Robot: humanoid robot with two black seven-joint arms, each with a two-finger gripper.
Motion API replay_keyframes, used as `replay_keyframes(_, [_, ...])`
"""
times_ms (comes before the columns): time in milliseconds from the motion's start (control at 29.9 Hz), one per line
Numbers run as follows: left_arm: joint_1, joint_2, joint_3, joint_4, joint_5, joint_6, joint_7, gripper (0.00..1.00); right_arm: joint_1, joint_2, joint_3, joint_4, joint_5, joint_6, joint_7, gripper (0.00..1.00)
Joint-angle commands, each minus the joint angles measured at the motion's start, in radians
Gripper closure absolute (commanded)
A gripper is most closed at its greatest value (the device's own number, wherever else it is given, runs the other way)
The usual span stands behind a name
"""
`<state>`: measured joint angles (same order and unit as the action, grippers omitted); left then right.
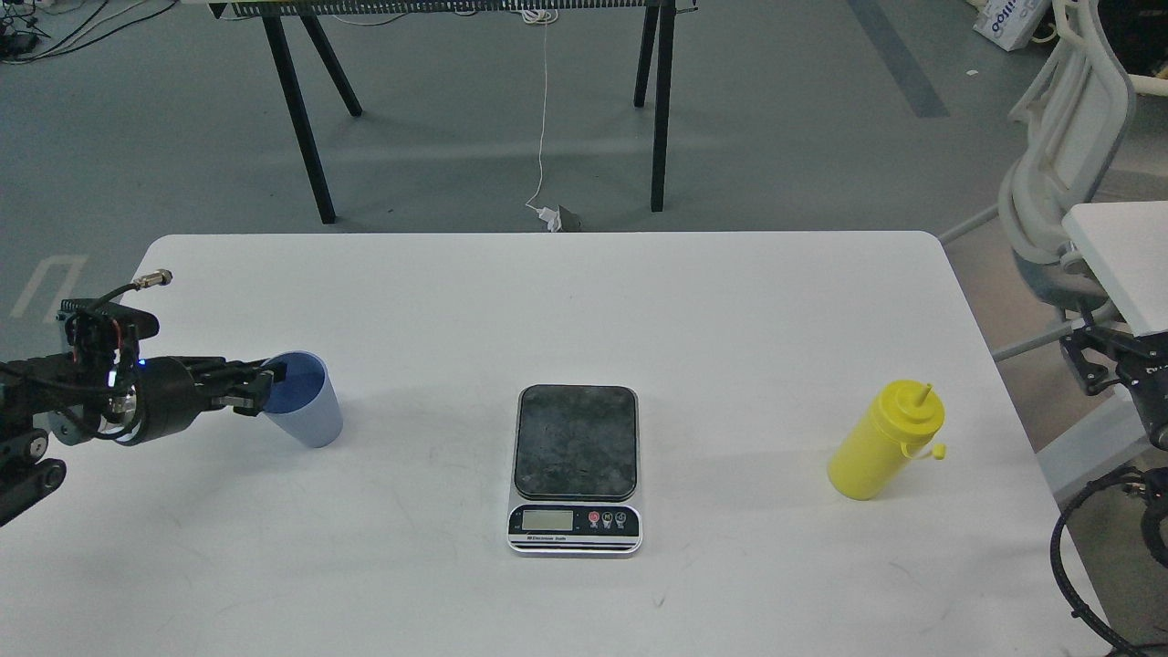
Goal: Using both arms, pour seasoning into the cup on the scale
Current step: 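Carry the blue cup with the left gripper onto the scale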
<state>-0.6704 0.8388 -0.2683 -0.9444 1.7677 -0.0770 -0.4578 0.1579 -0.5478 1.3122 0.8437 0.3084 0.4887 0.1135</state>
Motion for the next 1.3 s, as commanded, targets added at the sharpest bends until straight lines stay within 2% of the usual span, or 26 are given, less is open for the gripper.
replay_keyframes(0, [-0.069,0.003,-0.002,-0.071,-0.005,-0.015,-0.005,0.96,0.0,-0.001,0.001,-0.002,0.0,0.0,0.0,0.0])
replay_keyframes(100, [-0.153,0.008,-0.002,-0.154,-0.005,-0.076,0.001,0.96,-0.001,-0.009,0.001,-0.003,0.0,0.0,0.0,0.0])
replay_keyframes(200, [-0.276,-0.003,-0.002,-0.259,-0.002,-0.183,0.022,0.96,-0.006,-0.014,0.004,-0.003,0.0,0.0,0.0,0.0])
replay_keyframes(334, [-0.368,-0.114,0.0,-0.339,0.012,-0.288,0.125,0.96,-0.02,-0.014,0.016,-0.003,0.0,0.0,0.0,0.0])
replay_keyframes(468, [-0.399,-0.291,0.02,-0.338,0.076,-0.34,0.183,0.96,-0.038,-0.015,0.044,-0.003,0.0,0.0,0.0,0.0])
replay_keyframes(668, [-0.387,-0.434,0.135,-0.303,0.179,-0.342,0.191,0.94,-0.052,-0.032,0.065,-0.003,0.001,0.0,0.0,0.0])
replay_keyframes(768, [-0.383,-0.426,0.182,-0.303,0.179,-0.34,0.189,0.94,-0.058,-0.034,0.071,-0.003,0.001,0.0,0.0,0.0])
replay_keyframes(1036, [-0.367,-0.379,0.173,-0.303,0.171,-0.339,0.189,0.92,-0.061,-0.034,0.079,0.005,0.001,0.0,0.0,0.0])
replay_keyframes(1136, [-0.367,-0.388,0.175,-0.303,0.17,-0.339,0.192,0.88,-0.061,-0.034,0.081,0.005,0.001,0.0,0.0,0.0])
replay_keyframes(1269, [-0.367,-0.391,0.172,-0.304,0.165,-0.339,0.191,0.78,-0.061,-0.034,0.081,0.003,0.001,0.0,-0.001,0.0])
